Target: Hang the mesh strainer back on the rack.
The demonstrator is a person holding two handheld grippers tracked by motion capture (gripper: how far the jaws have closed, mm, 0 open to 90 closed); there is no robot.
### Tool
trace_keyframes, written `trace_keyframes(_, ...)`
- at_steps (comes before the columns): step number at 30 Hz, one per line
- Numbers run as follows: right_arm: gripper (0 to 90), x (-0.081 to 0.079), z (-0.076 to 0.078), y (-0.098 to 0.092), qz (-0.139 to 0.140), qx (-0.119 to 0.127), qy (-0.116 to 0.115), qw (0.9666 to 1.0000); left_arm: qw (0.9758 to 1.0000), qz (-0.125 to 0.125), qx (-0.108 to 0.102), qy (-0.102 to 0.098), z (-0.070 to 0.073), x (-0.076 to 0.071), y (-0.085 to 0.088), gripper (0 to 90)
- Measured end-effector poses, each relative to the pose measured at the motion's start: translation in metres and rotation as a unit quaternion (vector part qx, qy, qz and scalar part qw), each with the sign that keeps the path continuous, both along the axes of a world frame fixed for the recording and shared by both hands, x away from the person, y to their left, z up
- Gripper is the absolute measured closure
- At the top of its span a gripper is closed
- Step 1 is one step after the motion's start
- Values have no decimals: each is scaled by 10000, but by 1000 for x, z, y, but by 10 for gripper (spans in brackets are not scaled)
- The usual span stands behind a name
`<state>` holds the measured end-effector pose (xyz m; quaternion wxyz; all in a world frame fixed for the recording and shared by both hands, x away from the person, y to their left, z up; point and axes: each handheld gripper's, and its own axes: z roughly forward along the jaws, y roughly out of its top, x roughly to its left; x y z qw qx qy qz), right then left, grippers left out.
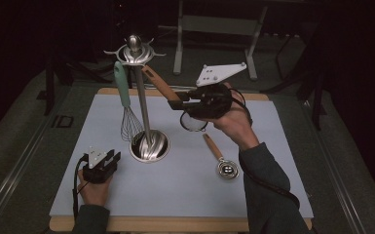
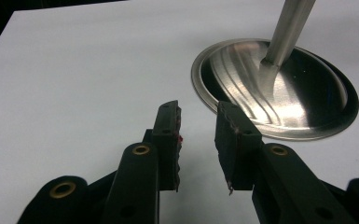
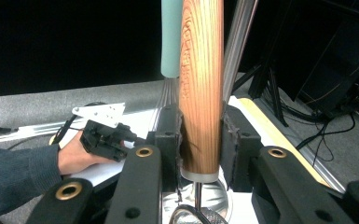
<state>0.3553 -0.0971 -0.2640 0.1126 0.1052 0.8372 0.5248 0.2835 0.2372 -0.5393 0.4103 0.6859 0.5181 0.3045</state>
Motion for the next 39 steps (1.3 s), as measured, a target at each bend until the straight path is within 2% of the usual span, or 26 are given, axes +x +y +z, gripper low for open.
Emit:
trace_keyframes(15,709,11,-1,11,-97,72,115,9999,10000,-4,-1,2,0,0,0,706)
trace_keyframes(27,701,12,-9,22,-350,-53,-55,9994,10000,-1,-7,-1,0,0,0,706)
trace_keyframes(35,691,12,-14,32,-630,-143,-217,9977,10000,-2,-8,-1,0,0,0,702)
trace_keyframes(39,689,13,-18,39,-691,-102,-214,9973,10000,-5,-20,-2,0,0,1,701)
